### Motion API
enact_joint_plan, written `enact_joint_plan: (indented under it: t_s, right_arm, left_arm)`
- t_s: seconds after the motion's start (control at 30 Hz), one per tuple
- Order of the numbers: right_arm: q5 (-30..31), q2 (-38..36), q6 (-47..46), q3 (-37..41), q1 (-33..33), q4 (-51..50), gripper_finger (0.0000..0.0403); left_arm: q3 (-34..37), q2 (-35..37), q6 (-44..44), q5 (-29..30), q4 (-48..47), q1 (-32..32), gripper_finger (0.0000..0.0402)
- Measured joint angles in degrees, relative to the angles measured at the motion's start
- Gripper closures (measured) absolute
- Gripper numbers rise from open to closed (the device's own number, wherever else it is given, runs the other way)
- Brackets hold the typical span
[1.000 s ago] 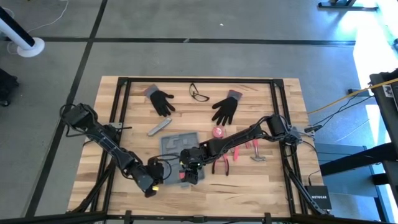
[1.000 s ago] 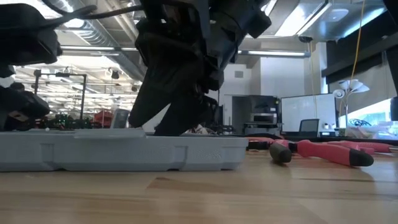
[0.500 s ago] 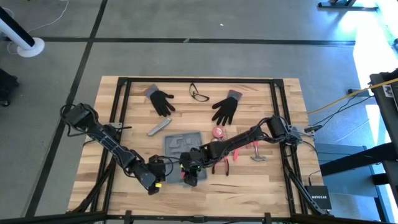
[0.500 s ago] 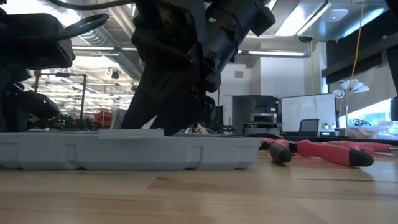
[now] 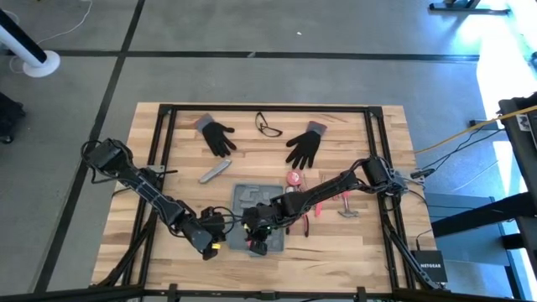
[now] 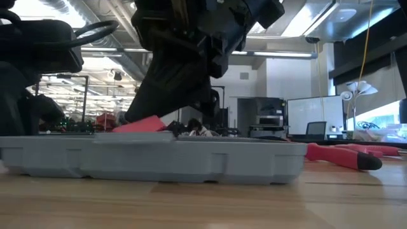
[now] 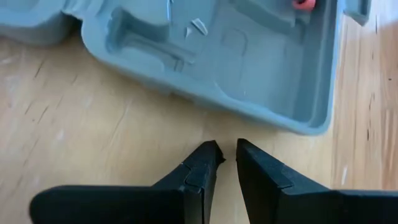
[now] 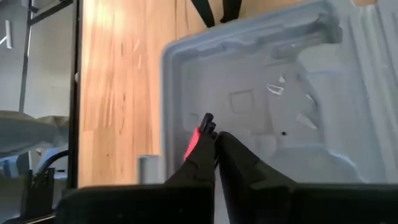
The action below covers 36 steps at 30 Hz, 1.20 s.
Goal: Prefit tool cases
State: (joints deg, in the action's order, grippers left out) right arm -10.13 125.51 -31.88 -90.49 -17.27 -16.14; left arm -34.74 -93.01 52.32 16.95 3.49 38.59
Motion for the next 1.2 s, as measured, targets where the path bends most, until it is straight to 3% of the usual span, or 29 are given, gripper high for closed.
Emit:
enact_joint_plan:
  t_s: [0.33, 0.5, 0.67, 0.8, 0.93, 1.1, 1.2]
  right_arm:
    - [1.4, -8.4, -1.3, 0.3, 2.4, -5.3, 0.0402]
    - [8.6, -14.9, -1.3, 0.2, 3.9, -14.9, 0.0403]
    - [14.4, -18.3, -2.6, 0.2, 4.4, -23.8, 0.0403]
    - [16.2, -19.6, -7.0, 0.2, 3.5, -27.2, 0.0403]
    - [21.5, -22.4, -11.9, 0.2, 1.8, -31.0, 0.0403]
    - [27.7, -26.9, -17.6, 0.1, 1.0, -37.6, 0.0403]
    - [28.9, -28.3, -19.3, 0.1, 1.1, -40.2, 0.0403]
  left_arm:
    - [0.2, 5.9, -2.5, 0.1, -4.1, 1.9, 0.0340]
    - [0.2, 12.1, -5.9, 1.8, -10.8, 2.0, 0.0340]
    - [0.0, 17.4, -14.4, 3.4, -10.3, -1.0, 0.0340]
    - [-2.1, 17.4, -27.3, 1.7, -10.3, -6.6, 0.0347]
    - [-4.8, 15.2, -37.3, -1.2, -9.9, -13.1, 0.0386]
    - [-5.0, 11.7, -48.5, -3.3, 2.0, -17.6, 0.0400]
    - [-5.1, 7.9, -50.0, -7.8, 7.1, -19.7, 0.0401]
